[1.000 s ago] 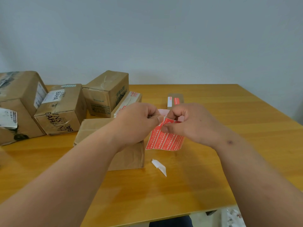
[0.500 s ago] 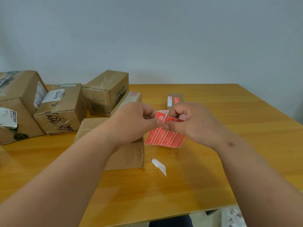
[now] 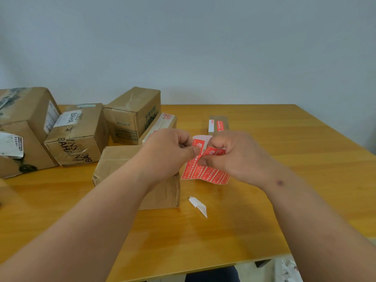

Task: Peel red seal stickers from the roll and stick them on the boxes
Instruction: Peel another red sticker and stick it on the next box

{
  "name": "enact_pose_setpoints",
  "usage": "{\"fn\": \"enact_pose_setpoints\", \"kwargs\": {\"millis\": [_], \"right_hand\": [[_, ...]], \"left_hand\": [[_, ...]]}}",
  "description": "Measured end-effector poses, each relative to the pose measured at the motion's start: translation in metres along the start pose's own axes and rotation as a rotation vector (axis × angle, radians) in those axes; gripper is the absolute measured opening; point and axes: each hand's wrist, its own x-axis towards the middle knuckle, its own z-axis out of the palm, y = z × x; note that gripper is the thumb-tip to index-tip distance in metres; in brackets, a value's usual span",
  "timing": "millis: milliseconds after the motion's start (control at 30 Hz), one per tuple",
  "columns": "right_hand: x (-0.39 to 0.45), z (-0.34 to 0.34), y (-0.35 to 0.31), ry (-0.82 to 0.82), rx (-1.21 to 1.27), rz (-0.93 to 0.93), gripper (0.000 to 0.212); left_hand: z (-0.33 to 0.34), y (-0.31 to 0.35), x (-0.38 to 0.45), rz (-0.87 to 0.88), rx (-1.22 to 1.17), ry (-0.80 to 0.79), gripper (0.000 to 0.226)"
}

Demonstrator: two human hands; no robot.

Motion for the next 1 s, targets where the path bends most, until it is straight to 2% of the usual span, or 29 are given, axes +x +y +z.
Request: {"fn": "enact_pose_setpoints", "kwargs": {"millis": [133,300,433,567,733,900,1000], "right_hand": [[0.001,0.001,0.000,0.032,-0.011,-0.002,0.017],[0.004,-0.006,-0.002,-0.080,0.043,0.071,0.023],[0.007,-0.008,-0.002,-0.102,0.030,0.094,0.026],[0.006,-0.006,-0.003,-0.098,0.056,0.092,0.019],[0.002,-0.006,-0.008,-0.063,0.006,0.068,0.017],[0.000,-0.003,-0.014,-0.003,-0.094,0.010,0.034],[0.001,-0.003,-0.012,0.004,-0.082,0.021,0.023]], "left_hand": [[-0.002,0.001,0.000,-0.016,-0.033,0.012,0.022],[0.000,0.004,-0.002,0.009,-0.028,0.035,0.016],[-0.001,0.006,-0.004,0.015,-0.025,0.027,0.022],[-0.005,0.009,-0.006,0.026,0.052,-0.050,0.014],[-0.005,0.008,-0.004,0.011,0.062,-0.016,0.013],[-0.005,0.006,-0.004,-0.018,0.019,0.021,0.016],[-0.005,0.006,-0.004,-0.012,0.011,0.037,0.015]]}}
